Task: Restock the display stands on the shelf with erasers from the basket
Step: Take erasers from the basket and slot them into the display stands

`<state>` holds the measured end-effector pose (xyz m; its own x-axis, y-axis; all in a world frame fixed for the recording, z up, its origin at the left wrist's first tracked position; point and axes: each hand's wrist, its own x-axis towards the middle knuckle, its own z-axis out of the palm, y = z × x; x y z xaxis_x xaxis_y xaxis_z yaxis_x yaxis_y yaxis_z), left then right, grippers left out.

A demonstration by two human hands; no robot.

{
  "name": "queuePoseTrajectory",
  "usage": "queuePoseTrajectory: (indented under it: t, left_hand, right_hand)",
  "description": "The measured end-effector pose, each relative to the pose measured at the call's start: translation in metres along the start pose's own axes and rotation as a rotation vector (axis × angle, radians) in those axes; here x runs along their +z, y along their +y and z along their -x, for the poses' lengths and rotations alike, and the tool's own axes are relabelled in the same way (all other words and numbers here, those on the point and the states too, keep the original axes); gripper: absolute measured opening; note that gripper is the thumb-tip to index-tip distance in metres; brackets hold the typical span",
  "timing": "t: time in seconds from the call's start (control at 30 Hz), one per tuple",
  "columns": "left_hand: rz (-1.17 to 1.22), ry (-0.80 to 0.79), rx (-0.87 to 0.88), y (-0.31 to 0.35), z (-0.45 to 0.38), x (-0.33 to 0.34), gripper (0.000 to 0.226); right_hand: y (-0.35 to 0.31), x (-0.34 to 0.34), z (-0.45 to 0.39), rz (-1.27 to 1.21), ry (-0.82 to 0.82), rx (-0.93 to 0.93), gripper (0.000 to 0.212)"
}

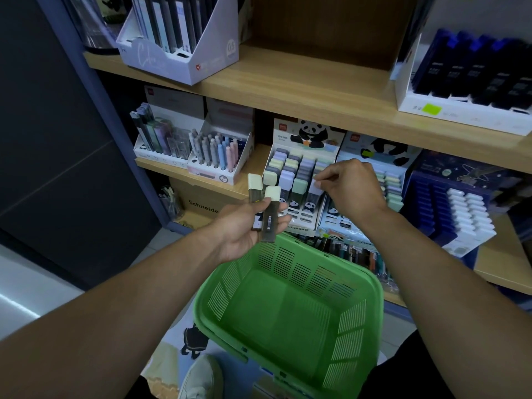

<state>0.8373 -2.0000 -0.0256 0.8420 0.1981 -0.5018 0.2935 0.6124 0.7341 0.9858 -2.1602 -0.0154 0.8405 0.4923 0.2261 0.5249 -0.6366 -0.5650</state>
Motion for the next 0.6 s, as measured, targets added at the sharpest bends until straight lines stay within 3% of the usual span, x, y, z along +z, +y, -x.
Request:
queuePoseTrajectory:
  t: [0.2,0.3,0.37,0.47,0.6]
  left_hand:
    - [-0.11,0.083,0.023,-0.001,0.003,0.001,0.025]
    - [-0.162,0.097,-0.003,-0.001,0.0,-0.001,0.022]
    - [-0.118,0.034,-0.038,0.0,-0.001,-0.003,0.021]
    - [-0.033,-0.081,-0.08,0.003,0.001,0.0,0.023]
    - [0.009,-0.166,-0.114,0.005,0.004,0.003,0.027]
  right_hand:
    - [-0.001,0.004,0.001,0.066,-0.069,0.034,0.015]
    - [-0.01,-0.002,0.005,0.081,-0.007,-0.028,0.014]
    - [-0.021,-0.007,0.009,-0.063,-0.036,-0.072,0.017]
    - [-0.033,-0.009,0.016,-0.417,-0.28,-0.017,0.023]
    - [-0.03,0.001,0.02,-0.584,-0.373,0.031,0.018]
